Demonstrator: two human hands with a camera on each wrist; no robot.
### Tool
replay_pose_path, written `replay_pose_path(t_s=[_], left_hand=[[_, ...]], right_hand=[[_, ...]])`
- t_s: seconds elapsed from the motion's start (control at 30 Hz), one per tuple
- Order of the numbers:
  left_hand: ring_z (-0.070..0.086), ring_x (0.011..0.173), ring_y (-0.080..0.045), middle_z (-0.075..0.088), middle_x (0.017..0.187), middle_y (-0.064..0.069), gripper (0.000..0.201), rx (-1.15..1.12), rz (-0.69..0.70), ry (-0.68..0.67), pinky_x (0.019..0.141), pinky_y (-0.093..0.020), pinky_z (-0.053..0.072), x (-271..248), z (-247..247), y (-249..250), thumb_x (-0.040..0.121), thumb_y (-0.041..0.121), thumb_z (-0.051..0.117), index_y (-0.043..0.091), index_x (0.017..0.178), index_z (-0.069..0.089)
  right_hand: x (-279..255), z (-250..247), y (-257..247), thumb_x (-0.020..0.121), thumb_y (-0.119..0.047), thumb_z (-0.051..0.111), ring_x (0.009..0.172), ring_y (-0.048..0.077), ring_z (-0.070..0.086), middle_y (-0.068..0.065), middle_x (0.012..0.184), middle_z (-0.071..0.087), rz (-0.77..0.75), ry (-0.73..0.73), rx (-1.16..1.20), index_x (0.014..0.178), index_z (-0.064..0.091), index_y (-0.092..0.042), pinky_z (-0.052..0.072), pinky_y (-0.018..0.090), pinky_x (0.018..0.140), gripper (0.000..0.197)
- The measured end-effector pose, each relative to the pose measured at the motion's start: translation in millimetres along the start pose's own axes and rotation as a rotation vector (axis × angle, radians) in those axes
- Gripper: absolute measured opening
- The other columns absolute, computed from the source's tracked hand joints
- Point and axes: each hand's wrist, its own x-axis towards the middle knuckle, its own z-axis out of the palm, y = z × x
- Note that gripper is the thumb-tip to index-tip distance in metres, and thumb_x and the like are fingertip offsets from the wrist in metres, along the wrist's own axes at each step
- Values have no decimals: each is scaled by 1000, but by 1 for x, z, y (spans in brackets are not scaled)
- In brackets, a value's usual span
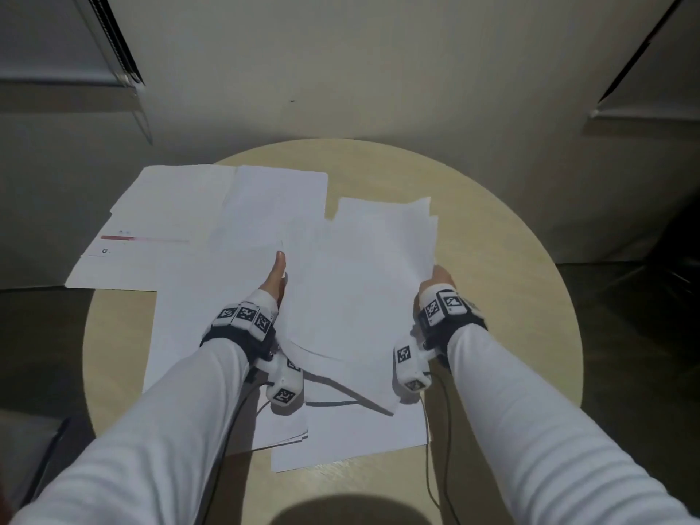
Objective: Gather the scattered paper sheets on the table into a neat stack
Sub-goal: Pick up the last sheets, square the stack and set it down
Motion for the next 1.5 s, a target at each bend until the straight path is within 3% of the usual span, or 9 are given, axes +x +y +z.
replay_pose_path(t_s=[0.13, 0.27, 0.37, 0.53, 0.6, 0.73, 0.9, 1.07, 1.5], left_hand=[[62, 90, -17, 73, 89, 4, 41, 282, -4, -2, 80, -33, 47, -2, -1, -6, 91, 38, 53, 19, 127, 50], [53, 119, -31, 56, 128, -19, 56, 687, 163, 136, 97, -34, 43, 8, -8, -3, 78, -8, 63, -2, 131, 45], [53, 103, -26, 57, 123, -22, 53, 622, 200, 240, 92, -38, 45, 10, -20, 7, 76, -15, 60, -5, 127, 49], [57, 113, -30, 60, 122, -21, 37, 698, 110, 406, 87, -30, 44, 18, -45, 14, 80, -3, 62, -10, 116, 57], [59, 108, -32, 60, 123, -25, 10, 737, 77, 480, 89, -29, 45, 21, -52, 10, 83, -4, 57, -13, 84, 61], [42, 65, -26, 44, 62, -11, 42, 771, -18, 504, 38, -12, 32, 32, -66, -6, 86, -4, 54, 6, 51, 33], [40, 88, -17, 45, 69, -11, 36, 690, -98, 502, 58, -26, 34, 31, -71, -5, 83, -2, 58, 5, 56, 34], [44, 86, -17, 50, 73, -11, 35, 681, -46, 497, 46, -20, 28, 34, -71, -8, 78, -4, 61, 6, 55, 37], [44, 86, -20, 39, 61, -8, 40, 810, 12, 525, 69, -26, 35, 26, -61, -8, 78, -3, 63, 5, 51, 35]], right_hand=[[-2, 17, 10, 88, 2, 37, 86, 22, 39, -1, 79, 44, 12, -29, -74, 93, 45, -18, 36, 26, 79, 22], [-8, 17, 1, 76, -20, 54, 96, 28, 58, 4, 106, 63, 58, 28, -104, 110, 63, -25, 47, 29, 80, 35], [-5, 5, 6, 77, -39, 65, 122, 31, 39, 8, 128, 41, 164, 191, -155, 122, 51, -22, 40, 37, 92, 50], [-20, 13, 6, 59, -56, 72, 122, 37, 37, 9, 131, 22, 243, 42, -459, 137, 15, -31, 46, 47, 93, 100], [-22, 21, 3, 60, -46, 79, 126, 38, 36, 10, 136, 16, 237, -13, -480, 143, 4, -33, 44, 47, 97, 112], [-26, 31, -3, 80, -22, 71, 128, 30, 42, 11, 146, 23, 231, -88, -353, 146, -15, -33, 42, 38, 94, 109], [-29, 26, -3, 82, -9, 67, 118, 31, 53, 17, 137, 43, 138, -44, -306, 147, -16, -27, 44, 37, 93, 107], [-26, 6, -15, 89, -10, 54, 93, 26, 58, 13, 119, 51, 125, 31, -192, 144, -21, -36, 48, 34, 84, 97], [-30, -56, -71, 99, -14, 35, 117, 35, 53, 23, 128, 52, -172, 542, 95, 146, 20, -18, 42, 36, 94, 49]])
